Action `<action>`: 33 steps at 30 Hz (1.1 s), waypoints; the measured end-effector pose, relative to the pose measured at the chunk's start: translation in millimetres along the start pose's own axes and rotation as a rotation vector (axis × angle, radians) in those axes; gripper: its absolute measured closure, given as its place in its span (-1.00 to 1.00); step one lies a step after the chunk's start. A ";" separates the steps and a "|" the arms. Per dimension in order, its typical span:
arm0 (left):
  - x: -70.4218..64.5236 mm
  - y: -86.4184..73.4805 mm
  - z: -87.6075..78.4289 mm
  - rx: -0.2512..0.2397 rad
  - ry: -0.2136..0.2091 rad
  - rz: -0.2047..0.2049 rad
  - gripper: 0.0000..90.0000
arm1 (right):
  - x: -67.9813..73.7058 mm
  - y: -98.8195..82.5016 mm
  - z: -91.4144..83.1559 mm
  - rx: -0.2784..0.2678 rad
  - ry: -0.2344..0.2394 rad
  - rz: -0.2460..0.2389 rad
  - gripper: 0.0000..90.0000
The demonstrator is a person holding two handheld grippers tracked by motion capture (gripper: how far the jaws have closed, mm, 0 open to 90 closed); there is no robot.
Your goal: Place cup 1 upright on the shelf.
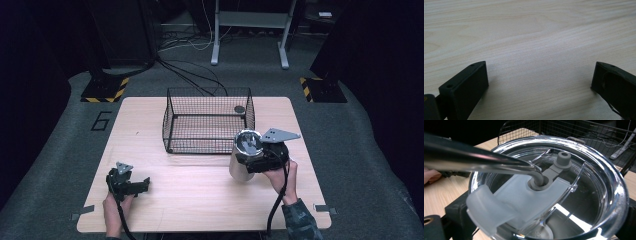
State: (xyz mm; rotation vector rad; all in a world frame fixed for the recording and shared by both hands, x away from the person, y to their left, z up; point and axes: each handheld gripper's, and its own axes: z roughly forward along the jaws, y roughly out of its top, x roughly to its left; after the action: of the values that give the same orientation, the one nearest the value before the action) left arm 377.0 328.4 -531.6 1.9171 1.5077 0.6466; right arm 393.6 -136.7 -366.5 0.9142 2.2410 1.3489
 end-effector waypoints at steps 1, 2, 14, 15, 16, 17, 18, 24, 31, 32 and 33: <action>0.1 0.0 -0.1 0.001 0.001 0.001 -0.99 | 0.1 2.2 0.5 0.003 0.003 0.003 -0.93; 0.1 0.0 -0.1 0.002 0.001 0.002 -0.99 | 0.1 4.2 1.2 0.002 0.006 0.003 -0.93; 0.1 0.0 0.0 0.001 0.001 0.000 -0.99 | 4.5 29.1 9.4 -0.007 0.037 -0.032 -0.93; 0.1 0.0 0.0 0.001 0.001 0.001 -0.99 | 4.6 31.4 10.4 -0.009 0.040 -0.038 -0.93; 0.1 0.0 0.0 0.001 0.001 0.000 -0.99 | 5.2 33.6 11.4 -0.011 0.042 -0.037 -0.93; 0.1 0.0 0.0 0.001 0.001 0.001 -0.99 | 5.5 36.2 12.5 -0.007 0.044 -0.043 -0.93; 0.1 0.0 0.0 0.001 0.001 0.000 -0.99 | 6.0 37.8 13.4 -0.009 0.045 -0.043 -0.93; 0.1 0.0 0.0 0.001 0.001 0.000 -0.99 | 5.3 48.7 17.5 -0.009 0.050 -0.058 -0.93; 0.1 0.0 0.0 0.001 0.001 0.000 -0.99 | 5.5 63.9 22.8 -0.020 0.056 -0.064 -0.93; 0.2 0.0 0.0 0.001 0.001 0.001 -0.99 | 5.8 65.5 23.4 -0.020 0.057 -0.059 -0.93; 0.1 0.0 0.0 0.001 0.001 0.001 -0.99 | 5.1 67.7 24.3 -0.023 0.060 -0.067 -0.93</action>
State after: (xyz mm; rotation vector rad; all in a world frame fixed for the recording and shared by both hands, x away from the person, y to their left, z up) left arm 377.1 328.5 -531.6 1.9182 1.5084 0.6473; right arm 427.5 -95.1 -318.3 0.7935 2.2741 1.3866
